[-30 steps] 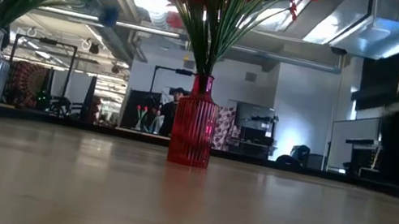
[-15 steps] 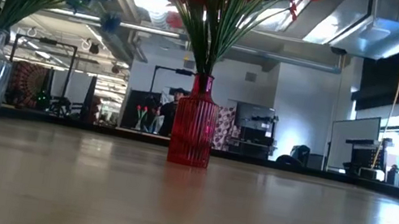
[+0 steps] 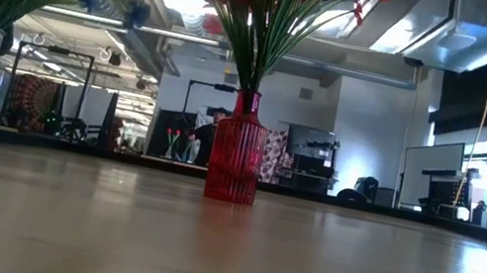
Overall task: Sort flowers into vase by color
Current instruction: Put the blue flowers into the transparent vase
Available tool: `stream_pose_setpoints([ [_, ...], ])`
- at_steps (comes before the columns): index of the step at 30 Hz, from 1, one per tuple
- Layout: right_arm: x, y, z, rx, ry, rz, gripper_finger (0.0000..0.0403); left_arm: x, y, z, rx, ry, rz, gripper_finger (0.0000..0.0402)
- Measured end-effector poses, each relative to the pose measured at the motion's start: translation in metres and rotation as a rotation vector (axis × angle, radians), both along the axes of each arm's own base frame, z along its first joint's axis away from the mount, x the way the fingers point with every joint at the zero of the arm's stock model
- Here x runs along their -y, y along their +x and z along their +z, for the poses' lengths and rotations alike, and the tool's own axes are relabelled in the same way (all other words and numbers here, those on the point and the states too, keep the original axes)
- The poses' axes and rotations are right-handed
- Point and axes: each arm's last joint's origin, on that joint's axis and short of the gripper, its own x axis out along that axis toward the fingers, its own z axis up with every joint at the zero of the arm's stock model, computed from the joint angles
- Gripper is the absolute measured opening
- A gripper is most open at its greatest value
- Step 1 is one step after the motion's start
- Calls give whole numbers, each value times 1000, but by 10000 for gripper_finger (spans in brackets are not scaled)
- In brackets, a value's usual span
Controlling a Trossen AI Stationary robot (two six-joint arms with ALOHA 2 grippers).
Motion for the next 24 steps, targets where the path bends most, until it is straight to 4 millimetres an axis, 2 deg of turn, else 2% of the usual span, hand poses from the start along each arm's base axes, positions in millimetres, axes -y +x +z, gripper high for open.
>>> stream_pose_setpoints([
  [11,4,1,-3,-52,-4,46,250,3,-1,22,74,-22,-212,136],
  [19,4,0,-5,-81,-9,72,250,-11,-6,61,117,55,-228,167],
  [24,4,-1,-7,-91,4,62,250,-29,-12,96,158,38,-204,168],
])
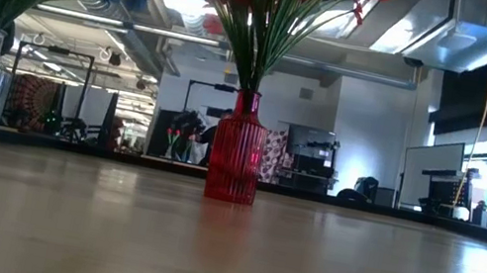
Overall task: Sort flowers into vase by color
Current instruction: Put the blue flowers into the transparent vase
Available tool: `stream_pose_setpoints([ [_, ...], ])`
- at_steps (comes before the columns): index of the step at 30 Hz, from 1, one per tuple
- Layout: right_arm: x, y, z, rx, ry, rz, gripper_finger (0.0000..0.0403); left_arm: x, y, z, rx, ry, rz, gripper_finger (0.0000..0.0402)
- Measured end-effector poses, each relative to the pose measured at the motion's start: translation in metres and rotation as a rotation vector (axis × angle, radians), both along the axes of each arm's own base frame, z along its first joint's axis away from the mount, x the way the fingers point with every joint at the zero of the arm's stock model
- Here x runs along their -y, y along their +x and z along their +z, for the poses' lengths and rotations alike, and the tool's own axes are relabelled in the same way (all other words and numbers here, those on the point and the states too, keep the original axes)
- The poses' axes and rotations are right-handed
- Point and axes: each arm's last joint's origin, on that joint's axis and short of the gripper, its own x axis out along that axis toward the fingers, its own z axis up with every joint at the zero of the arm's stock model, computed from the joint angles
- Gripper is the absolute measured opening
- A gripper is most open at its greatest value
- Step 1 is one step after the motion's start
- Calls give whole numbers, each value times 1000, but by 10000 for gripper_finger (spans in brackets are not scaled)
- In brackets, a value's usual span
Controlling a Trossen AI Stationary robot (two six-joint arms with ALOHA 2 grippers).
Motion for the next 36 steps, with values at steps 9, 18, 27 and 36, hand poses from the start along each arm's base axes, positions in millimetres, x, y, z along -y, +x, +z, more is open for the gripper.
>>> stream_pose_setpoints([
  [9,1,-3,-4,-49,-15,-4,250,-6,-3,63,63,-61,-68,169],
  [18,2,-5,-7,-85,-29,-5,250,47,17,102,-55,16,41,169],
  [27,29,3,-9,-118,-68,-54,250,118,70,117,66,127,-228,169],
  [36,43,3,-4,-145,-92,-7,250,71,121,109,-359,85,27,169],
])
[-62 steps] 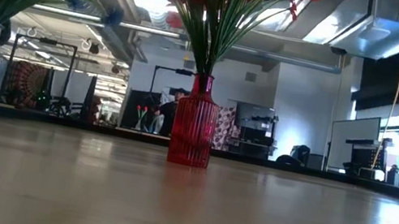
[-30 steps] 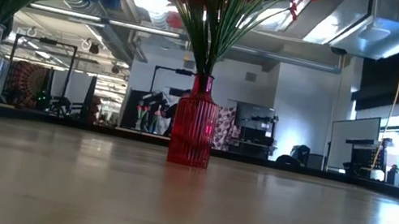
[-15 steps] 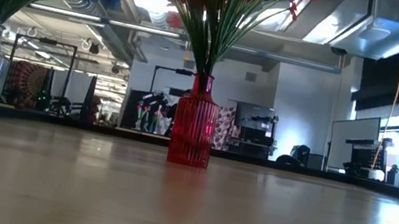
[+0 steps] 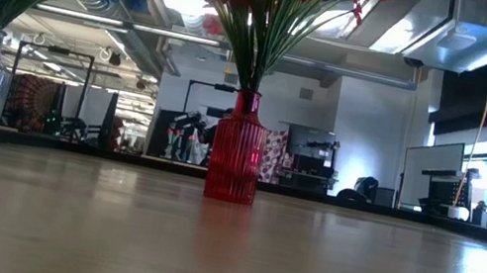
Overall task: Sort flowers into vase by color
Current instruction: Put the blue flowers into the transparent vase
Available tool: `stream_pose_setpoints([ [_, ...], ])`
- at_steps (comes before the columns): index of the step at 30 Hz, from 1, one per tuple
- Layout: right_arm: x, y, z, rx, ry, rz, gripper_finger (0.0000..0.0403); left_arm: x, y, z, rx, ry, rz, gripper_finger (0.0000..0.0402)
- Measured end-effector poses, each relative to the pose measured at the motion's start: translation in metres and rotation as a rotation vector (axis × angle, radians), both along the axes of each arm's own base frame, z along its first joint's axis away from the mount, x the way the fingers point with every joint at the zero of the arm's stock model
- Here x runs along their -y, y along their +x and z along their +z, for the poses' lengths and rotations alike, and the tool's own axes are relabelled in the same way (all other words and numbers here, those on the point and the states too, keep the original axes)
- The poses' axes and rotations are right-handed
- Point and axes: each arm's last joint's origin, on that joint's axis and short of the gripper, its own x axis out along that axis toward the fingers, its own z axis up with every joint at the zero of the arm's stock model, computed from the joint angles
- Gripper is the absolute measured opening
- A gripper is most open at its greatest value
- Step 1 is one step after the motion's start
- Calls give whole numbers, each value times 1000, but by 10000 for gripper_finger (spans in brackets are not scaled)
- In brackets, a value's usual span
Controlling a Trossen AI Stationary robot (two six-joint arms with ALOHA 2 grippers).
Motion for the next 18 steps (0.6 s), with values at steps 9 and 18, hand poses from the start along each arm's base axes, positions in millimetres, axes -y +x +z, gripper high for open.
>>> stream_pose_setpoints([
  [9,-12,-13,6,9,12,3,250,-26,3,12,-442,-16,-21,191],
  [18,-11,-16,2,-29,41,-20,250,-30,-5,-11,-724,55,57,221],
])
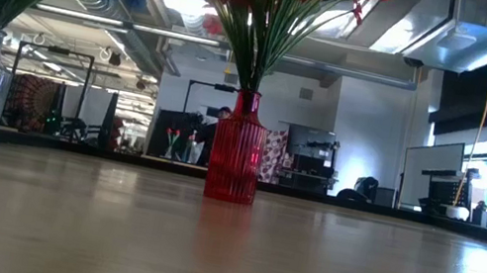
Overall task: Sort flowers into vase by color
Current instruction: Put the blue flowers into the transparent vase, then return to Home Position
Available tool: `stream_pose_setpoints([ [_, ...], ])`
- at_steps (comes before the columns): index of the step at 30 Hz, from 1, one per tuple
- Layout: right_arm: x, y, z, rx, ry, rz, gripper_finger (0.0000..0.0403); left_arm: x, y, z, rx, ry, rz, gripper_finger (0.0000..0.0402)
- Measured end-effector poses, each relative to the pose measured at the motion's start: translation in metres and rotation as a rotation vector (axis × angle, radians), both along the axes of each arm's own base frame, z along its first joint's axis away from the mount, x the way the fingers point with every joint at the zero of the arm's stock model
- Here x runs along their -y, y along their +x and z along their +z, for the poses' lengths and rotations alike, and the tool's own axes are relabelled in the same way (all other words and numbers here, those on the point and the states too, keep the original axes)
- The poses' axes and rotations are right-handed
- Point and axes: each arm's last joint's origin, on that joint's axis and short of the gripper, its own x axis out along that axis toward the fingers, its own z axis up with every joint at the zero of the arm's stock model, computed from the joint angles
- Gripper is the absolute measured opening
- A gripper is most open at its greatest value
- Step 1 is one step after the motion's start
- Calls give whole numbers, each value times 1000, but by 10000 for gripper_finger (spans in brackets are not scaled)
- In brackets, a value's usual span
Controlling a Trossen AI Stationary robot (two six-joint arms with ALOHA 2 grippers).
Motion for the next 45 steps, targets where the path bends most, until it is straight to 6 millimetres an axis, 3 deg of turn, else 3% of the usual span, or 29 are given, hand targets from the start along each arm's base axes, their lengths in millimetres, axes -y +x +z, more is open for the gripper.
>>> stream_pose_setpoints([
  [6,0,0,0,0,1,-1,250,-2,-4,-9,-78,26,21,177],
  [13,0,0,0,0,1,-1,250,-2,-3,-9,-69,47,37,28],
  [15,0,0,0,0,1,-1,250,-3,-3,-9,-63,56,44,10],
  [19,-1,0,-1,-14,19,22,250,-3,-3,-12,-71,57,54,6],
  [24,-2,-1,-1,-23,37,43,250,-4,-5,-36,-142,95,63,4],
  [30,-2,-1,-1,-25,31,48,250,-13,-20,-49,-150,89,116,41],
  [38,-2,-1,7,17,11,109,250,-22,-37,-21,49,-46,146,125],
  [42,3,-9,24,89,12,154,250,-25,-40,0,178,-47,117,148],
  [45,7,-12,33,117,-56,181,250,-35,-49,13,304,11,199,154],
])
